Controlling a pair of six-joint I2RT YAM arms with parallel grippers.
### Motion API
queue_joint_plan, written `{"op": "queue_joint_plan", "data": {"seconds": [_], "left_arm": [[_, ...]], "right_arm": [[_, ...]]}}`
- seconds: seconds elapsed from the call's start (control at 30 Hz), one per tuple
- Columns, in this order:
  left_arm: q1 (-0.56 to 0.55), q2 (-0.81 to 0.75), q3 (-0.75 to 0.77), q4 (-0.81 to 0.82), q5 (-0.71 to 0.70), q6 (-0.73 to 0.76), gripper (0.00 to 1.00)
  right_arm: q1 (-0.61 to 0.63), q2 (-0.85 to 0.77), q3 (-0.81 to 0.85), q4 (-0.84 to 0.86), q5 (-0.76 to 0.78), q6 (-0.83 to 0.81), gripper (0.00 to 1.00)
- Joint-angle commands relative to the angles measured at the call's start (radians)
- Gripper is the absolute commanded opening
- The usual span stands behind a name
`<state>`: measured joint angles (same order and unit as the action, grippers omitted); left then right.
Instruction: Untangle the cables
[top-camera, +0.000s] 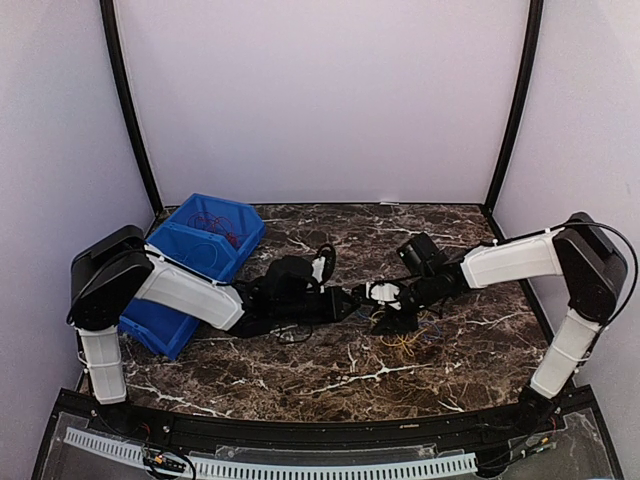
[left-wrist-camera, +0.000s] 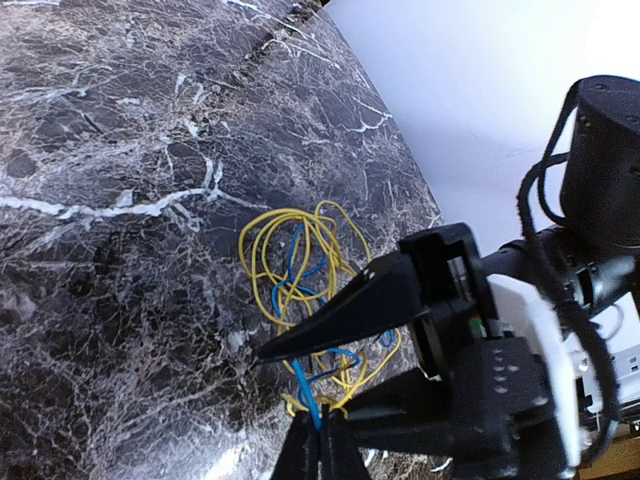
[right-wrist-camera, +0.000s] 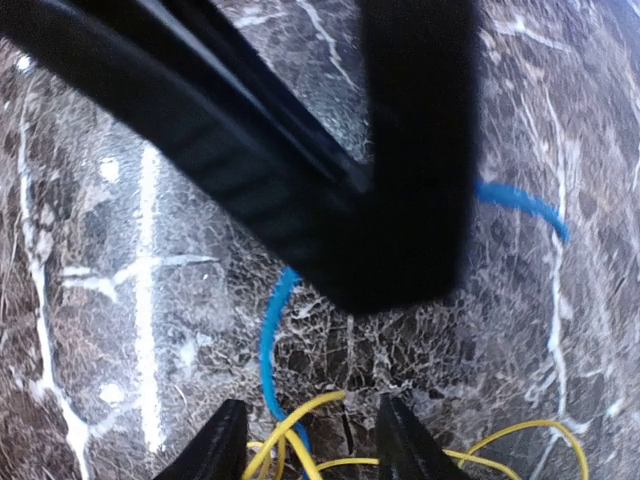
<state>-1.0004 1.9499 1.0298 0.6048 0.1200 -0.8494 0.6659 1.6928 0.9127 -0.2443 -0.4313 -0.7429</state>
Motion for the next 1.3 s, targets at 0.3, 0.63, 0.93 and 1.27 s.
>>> {"op": "queue_joint_plan", "data": {"seconds": [0.3, 0.63, 0.93, 1.27], "left_arm": [[0.066, -0.474, -0.129, -0.248, -0.259, 0.139, 0.00], [0.247, -0.870, 0.131, -0.754, -0.511, 0.442, 0.00], [0.269, -0.915, 0.443, -0.948, -0.691, 0.693, 0.00], [0.268, -0.868, 0.622, -0.991, -0.624, 0.736, 0.00]], "right_arm": [[-0.030, 0.124, 0.036, 0.023, 0.119, 0.034, 0.14], [-0.110, 0.152, 0.059, -0.016, 0.116, 0.063, 0.13], [-0.178, 0.176, 0.079, -0.038, 0.124, 0.081, 0.06], [-0.263, 0.201, 0.106, -0.058, 0.222, 0.108, 0.00]]}}
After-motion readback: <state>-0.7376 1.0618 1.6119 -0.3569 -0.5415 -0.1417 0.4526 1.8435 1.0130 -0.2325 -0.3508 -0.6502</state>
